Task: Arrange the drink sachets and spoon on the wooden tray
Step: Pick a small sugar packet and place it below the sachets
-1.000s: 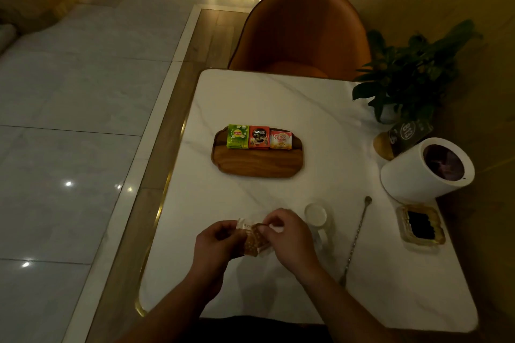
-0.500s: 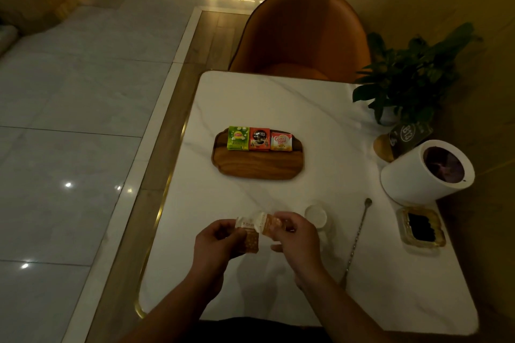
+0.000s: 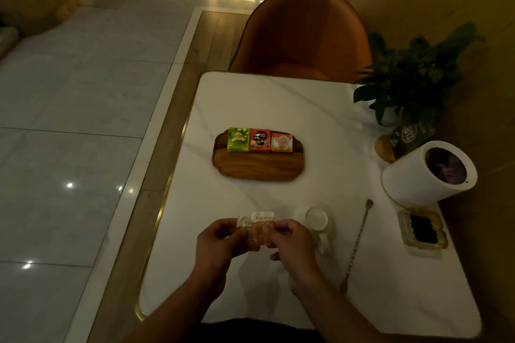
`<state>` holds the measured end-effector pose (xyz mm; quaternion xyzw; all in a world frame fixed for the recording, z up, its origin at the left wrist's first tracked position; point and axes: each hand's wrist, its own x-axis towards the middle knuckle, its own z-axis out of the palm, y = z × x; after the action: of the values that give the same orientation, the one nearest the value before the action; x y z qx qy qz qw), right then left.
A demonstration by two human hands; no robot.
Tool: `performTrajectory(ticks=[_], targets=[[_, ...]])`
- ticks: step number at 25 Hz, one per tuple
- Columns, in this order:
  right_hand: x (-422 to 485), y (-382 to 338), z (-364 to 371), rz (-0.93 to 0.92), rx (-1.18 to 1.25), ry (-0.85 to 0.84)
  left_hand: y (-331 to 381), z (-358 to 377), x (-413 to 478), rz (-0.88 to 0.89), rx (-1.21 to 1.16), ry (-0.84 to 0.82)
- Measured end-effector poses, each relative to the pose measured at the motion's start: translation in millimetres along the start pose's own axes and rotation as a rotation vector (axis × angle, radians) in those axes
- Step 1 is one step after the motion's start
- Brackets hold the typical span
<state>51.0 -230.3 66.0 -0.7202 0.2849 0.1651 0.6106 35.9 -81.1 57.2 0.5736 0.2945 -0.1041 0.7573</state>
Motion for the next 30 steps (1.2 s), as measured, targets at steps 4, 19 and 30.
performTrajectory(ticks=[4, 19, 30], targets=[[-2.9, 4.1, 5.9, -0.041, -0.069, 0.030, -0.7, 0.6, 0.7, 0.002, -0.013, -0.016], [-14.8, 12.0, 14.9, -0.262, -0.365, -0.051, -2.5, 2.5, 2.4, 0.004, -0.032, -0.009], [-9.8, 16.2, 16.0, -0.419, -0.513, -0.068, 1.9, 4.6, -3.3, 0.087, 0.027, -0.020]])
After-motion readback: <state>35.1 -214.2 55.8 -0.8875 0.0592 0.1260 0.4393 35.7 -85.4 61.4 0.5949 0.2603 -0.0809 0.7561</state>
